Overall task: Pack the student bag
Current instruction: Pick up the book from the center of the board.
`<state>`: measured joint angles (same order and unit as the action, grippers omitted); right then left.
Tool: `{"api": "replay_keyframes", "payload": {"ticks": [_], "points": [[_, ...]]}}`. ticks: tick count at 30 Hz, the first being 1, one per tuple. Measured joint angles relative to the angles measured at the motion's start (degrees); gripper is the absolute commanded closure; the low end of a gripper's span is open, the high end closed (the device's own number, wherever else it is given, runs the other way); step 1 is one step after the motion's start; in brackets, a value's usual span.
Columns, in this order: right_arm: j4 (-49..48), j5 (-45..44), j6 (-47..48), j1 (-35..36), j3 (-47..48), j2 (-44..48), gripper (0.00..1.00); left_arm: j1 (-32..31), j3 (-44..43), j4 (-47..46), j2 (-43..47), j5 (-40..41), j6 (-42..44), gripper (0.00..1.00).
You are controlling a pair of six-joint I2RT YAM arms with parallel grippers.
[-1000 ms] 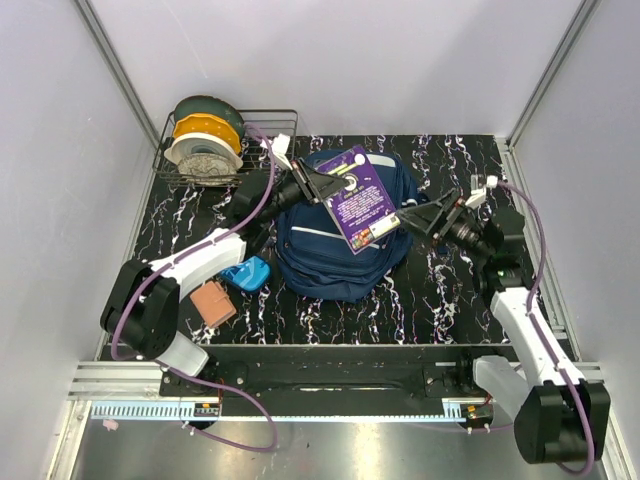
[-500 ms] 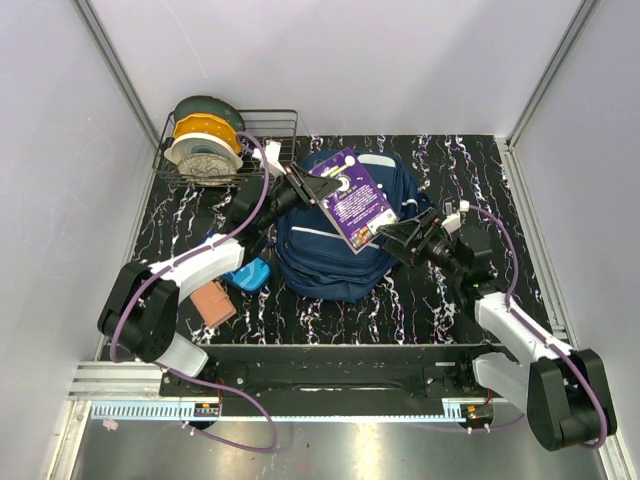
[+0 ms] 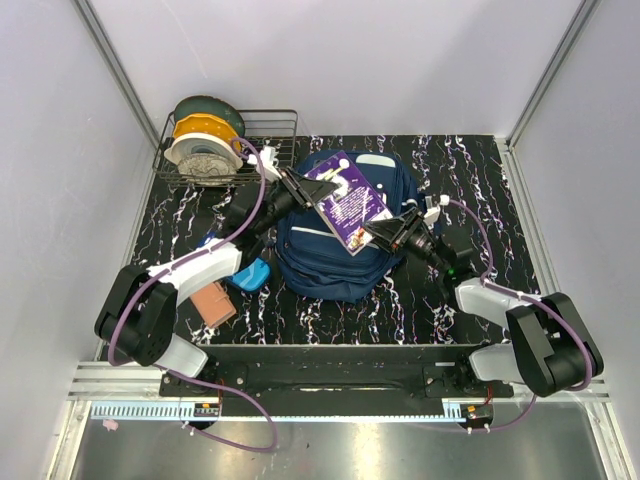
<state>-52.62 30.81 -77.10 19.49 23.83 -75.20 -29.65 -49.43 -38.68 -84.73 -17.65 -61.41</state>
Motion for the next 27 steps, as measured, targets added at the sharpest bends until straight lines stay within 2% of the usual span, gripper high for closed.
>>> {"api": "replay_keyframes", "payload": {"ticks": [2, 3, 4, 5, 7, 8, 9, 12, 15, 17, 20, 23, 24, 25, 26, 27], "points": [[-2.4, -0.1, -1.8, 0.0, -0.2, 0.0, 0.85, 0.2, 0.1, -0.3, 0.0, 0.4, -0.2, 0.91], [-3.4, -0.2, -2.1, 0.0, -0.2, 0.0, 0.96, 0.5, 0.1, -0.5, 0.0, 0.4, -0.6, 0.86], [-4.5, -0.1, -2.6, 0.0, -0.2, 0.0, 1.0, 0.6, 0.1, -0.8, 0.0, 0.3, -0.9, 0.75], [-5.2, -0.1, -2.7, 0.0, -0.2, 0.0, 1.0, 0.7, 0.1, -1.3, 0.0, 0.2, -0.9, 0.45], [-6.0, 0.2, -3.0, 0.0, -0.3, 0.0, 1.0, 0.7, 0.1, -1.8, 0.0, 0.0, -0.8, 0.34], [-6.3, 0.3, -3.0, 0.0, -0.3, 0.1, 1.0, 0.7, 0.1, -1.8, 0.0, -0.3, -0.9, 0.1], [-6.0, 0.3, -2.9, 0.0, -0.3, 0.3, 1.0, 0.7, 0.1, -1.6, 0.0, -0.7, -0.6, 0.01], [-0.3, -0.4, -1.2, 0.1, -0.4, 3.8, 1.0, 0.4, 0.1, 1.1, 0.5, -2.0, 2.1, 0.01], [13.2, -5.0, 2.7, 0.4, -0.5, 13.4, 1.0, 0.0, -0.8, 10.8, 2.8, -1.9, 9.6, 0.01], [22.2, -9.3, 5.3, 0.4, -0.5, 21.1, 1.0, 0.0, -2.5, 20.1, 4.9, -0.5, 17.7, 0.01], [38.3, -18.9, 8.7, 0.3, 0.8, 32.1, 1.0, 0.0, -5.4, 30.5, 7.2, 1.5, 28.1, 0.01], [55.0, -29.0, 11.1, 0.0, 4.2, 39.1, 1.0, -0.4, -6.8, 38.4, 8.2, 2.3, 37.4, 0.01], [60.3, -32.4, 11.7, -0.1, 5.7, 40.4, 1.0, -1.4, -7.2, 41.3, 8.3, 3.3, 40.6, 0.01], [72.1, -40.3, 13.0, -0.6, 8.9, 42.8, 1.0, -6.5, -9.0, 48.5, 7.4, 5.6, 48.6, 0.01], [72.1, -40.3, 13.0, -0.6, 8.9, 42.8, 1.0, -6.7, -9.0, 48.7, 7.4, 5.6, 48.8, 0.01], [76.0, -42.9, 13.6, -0.8, 10.0, 43.5, 1.0, -9.0, -10.1, 51.3, 6.5, 5.9, 51.8, 0.01]]}}
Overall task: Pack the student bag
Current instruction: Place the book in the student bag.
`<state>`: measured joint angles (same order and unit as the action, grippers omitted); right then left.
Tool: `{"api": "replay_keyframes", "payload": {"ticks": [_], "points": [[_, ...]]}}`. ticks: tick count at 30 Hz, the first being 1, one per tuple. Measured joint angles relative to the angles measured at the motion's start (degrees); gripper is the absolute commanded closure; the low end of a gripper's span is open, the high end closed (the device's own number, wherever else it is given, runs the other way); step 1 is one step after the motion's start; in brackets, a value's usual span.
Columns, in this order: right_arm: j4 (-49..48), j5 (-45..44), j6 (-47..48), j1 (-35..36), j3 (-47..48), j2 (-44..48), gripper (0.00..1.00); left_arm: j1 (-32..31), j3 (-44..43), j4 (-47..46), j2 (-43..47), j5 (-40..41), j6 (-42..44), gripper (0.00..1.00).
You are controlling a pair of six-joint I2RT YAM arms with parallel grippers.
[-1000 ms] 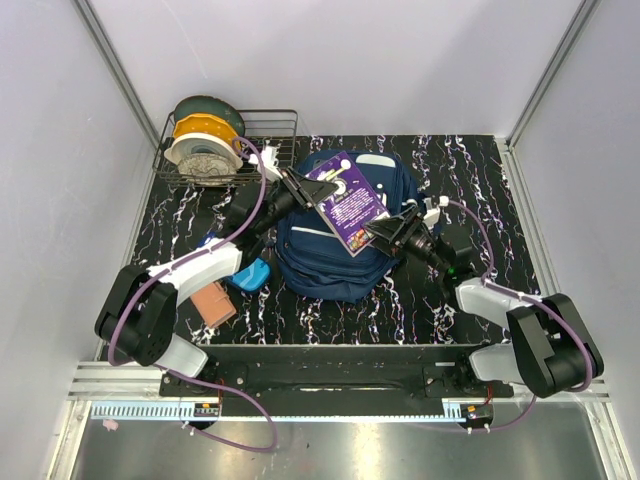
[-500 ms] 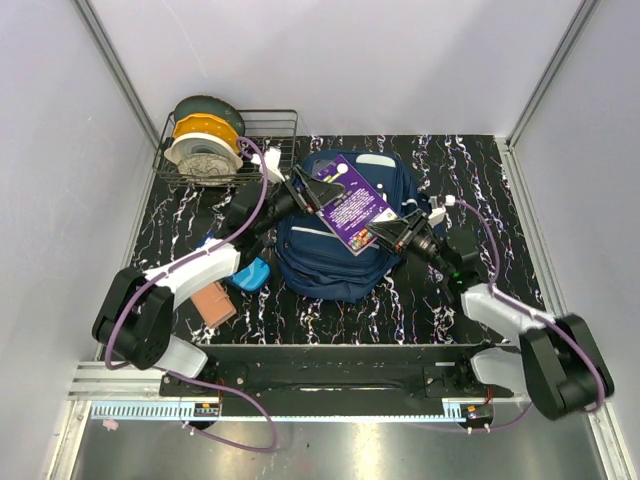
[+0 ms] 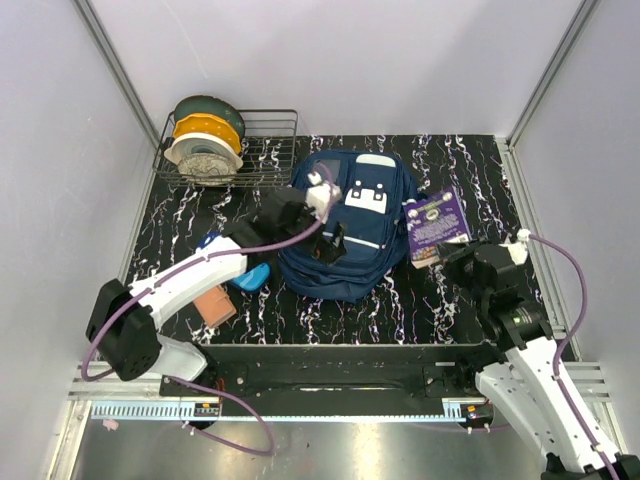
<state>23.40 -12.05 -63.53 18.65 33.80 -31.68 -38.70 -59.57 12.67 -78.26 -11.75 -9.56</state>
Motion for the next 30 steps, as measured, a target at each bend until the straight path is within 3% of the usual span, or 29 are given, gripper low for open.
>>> {"api": "replay_keyframes", "payload": {"ticks": [5, 11, 14, 16, 20, 21, 23, 25, 28, 30], "points": [[12.6, -7.2, 3.0, -0.4, 5.0, 1.3, 1.0, -6.8, -7.4, 9.5, -7.6, -1.1, 10.6, 0.06], [16.3, -8.6, 4.5, -0.4, 6.4, 2.9, 1.0, -10.3, -9.6, 17.8, -15.1, -1.7, 16.8, 0.11], [17.1, -8.4, 4.6, -0.4, 6.4, 2.9, 1.0, -11.7, -9.5, 19.7, -16.0, -1.5, 18.4, 0.18], [17.2, -8.3, 4.6, -0.4, 6.4, 2.9, 1.0, -12.3, -9.5, 20.3, -16.1, -1.3, 18.9, 0.31], [17.2, -8.0, 4.6, -0.4, 6.4, 2.7, 1.0, -12.6, -9.6, 20.8, -17.2, 0.3, 19.6, 0.4], [17.2, -7.9, 4.6, -0.4, 6.4, 2.6, 1.0, -12.6, -9.6, 20.9, -17.8, 0.8, 19.7, 0.45], [17.2, -7.6, 4.6, -0.4, 6.4, 2.4, 1.0, -12.6, -9.6, 21.0, -18.8, 1.8, 19.5, 0.69], [17.1, -7.2, 4.6, -0.4, 6.4, 2.1, 1.0, -12.5, -9.8, 21.1, -19.7, 3.3, 19.6, 0.71], [17.0, -6.5, 4.6, -0.4, 6.3, 1.6, 1.0, -12.5, -10.2, 21.1, -20.5, 4.3, 19.7, 0.93], [16.8, -6.2, 4.6, -0.4, 6.2, 1.4, 1.0, -12.5, -10.2, 21.1, -20.6, 5.0, 19.6, 1.0]]}}
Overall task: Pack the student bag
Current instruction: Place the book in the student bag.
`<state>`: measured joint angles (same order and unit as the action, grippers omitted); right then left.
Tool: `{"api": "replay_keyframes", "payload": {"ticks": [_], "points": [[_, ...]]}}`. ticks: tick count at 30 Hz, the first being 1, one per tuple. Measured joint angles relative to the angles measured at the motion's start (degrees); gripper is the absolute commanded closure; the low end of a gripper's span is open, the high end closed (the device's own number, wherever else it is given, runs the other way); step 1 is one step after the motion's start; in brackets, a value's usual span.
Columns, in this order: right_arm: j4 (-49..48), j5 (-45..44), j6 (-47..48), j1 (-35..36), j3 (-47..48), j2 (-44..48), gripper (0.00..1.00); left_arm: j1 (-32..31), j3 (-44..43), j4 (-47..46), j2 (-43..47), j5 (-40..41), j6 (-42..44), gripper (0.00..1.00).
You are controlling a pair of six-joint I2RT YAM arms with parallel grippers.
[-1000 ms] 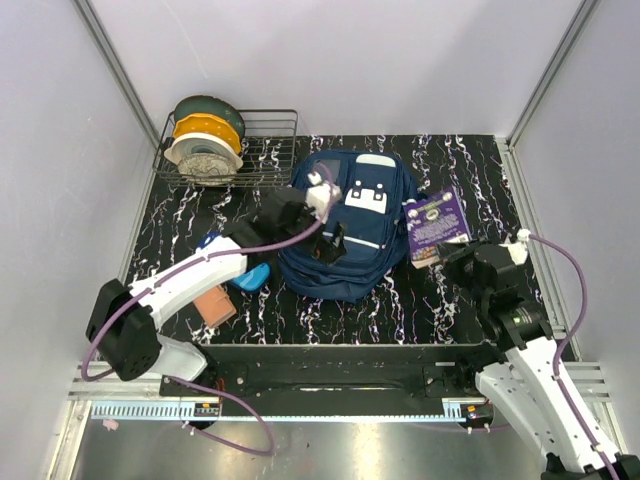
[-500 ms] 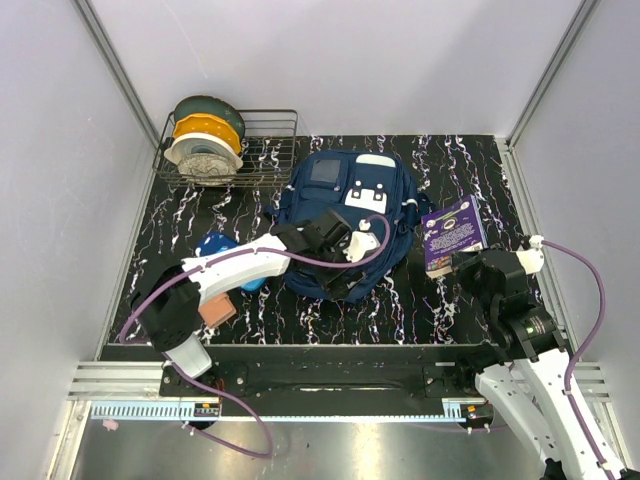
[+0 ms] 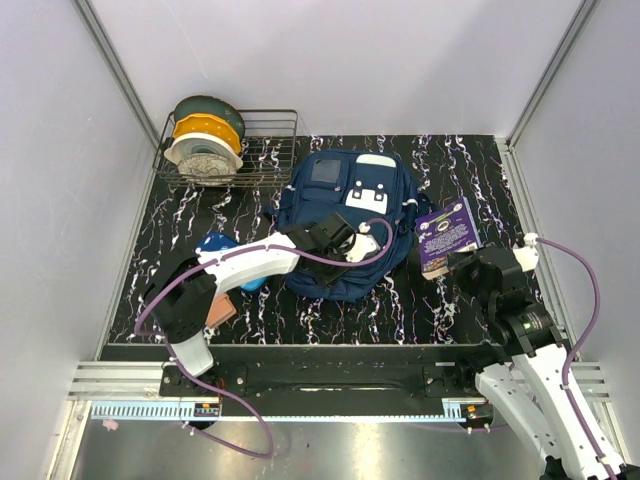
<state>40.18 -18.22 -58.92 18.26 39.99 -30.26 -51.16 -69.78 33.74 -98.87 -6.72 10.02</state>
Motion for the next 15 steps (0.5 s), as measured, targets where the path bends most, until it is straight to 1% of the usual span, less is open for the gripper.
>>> {"api": "replay_keyframes", "payload": {"ticks": [5, 6, 7, 10, 12, 15], "points": [[-0.1, 1.3, 0.0, 0.0, -0.4, -0.6, 1.0, 0.0, -0.4, 0.3, 0.0, 0.9, -0.5, 1.0], [-0.1, 1.4, 0.0, 0.0, -0.5, -0.8, 1.0, 0.0, -0.7, 0.7, 0.0, 0.9, -0.6, 0.97], [-0.2, 1.6, 0.0, 0.0, -0.5, -1.0, 1.0, 0.0, -1.0, 1.0, 0.0, 0.9, -0.7, 0.77], [-0.4, 2.1, 0.2, 0.0, -0.8, -1.2, 1.0, 0.0, -2.3, 2.3, 0.4, 0.8, -0.9, 0.76], [-0.6, 2.6, 0.2, 0.0, -1.0, -1.2, 1.0, 0.0, -3.0, 3.0, 0.9, 0.7, -0.9, 0.62], [-0.9, 2.9, 0.2, 0.0, -1.3, -1.1, 1.0, 0.0, -4.4, 3.4, 1.0, 0.4, -0.8, 0.6]]}}
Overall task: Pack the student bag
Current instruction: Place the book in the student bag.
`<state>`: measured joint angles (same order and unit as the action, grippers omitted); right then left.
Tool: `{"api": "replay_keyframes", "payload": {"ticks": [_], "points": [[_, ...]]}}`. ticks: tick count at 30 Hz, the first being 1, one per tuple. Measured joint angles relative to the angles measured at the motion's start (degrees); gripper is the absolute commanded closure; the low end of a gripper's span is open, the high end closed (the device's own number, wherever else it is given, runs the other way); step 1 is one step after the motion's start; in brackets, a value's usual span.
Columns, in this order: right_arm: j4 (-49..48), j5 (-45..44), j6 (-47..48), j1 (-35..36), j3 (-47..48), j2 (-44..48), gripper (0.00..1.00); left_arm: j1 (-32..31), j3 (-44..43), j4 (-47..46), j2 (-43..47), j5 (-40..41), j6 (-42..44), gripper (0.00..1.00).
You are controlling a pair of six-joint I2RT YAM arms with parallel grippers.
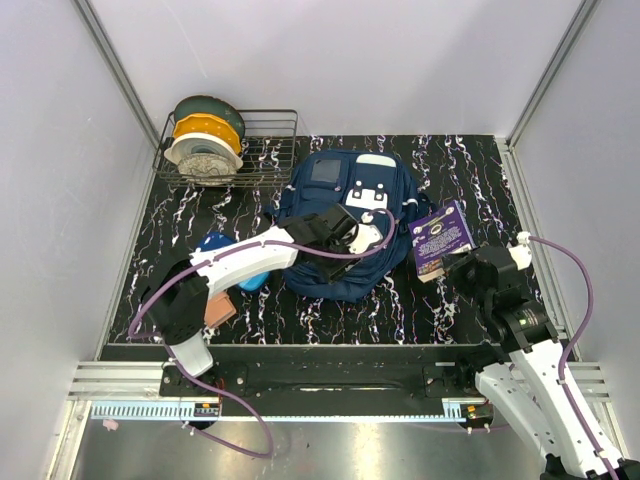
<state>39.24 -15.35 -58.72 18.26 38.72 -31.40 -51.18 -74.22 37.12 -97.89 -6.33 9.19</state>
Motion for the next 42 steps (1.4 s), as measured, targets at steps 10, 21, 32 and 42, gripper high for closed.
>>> {"api": "replay_keyframes", "payload": {"ticks": [10, 21, 32, 42], "points": [[-0.4, 0.1, 0.0, 0.0, 0.0, 0.3, 1.0, 0.2, -1.6, 0.6, -1.9, -1.8, 0.0, 0.58], [-0.4, 0.1, 0.0, 0.0, -0.1, 0.3, 0.99, 0.1, -1.6, 0.2, -4.0, -1.8, -0.5, 1.0], [-0.4, 1.5, 0.7, 0.0, -0.1, 0.3, 0.99, 0.1, -1.1, -1.8, -1.4, 1.8, -2.7, 1.0], [7.4, 6.0, 1.8, 0.0, 2.8, 7.0, 1.0, 3.2, -7.3, -2.1, 5.7, 5.2, -6.3, 1.0]]}}
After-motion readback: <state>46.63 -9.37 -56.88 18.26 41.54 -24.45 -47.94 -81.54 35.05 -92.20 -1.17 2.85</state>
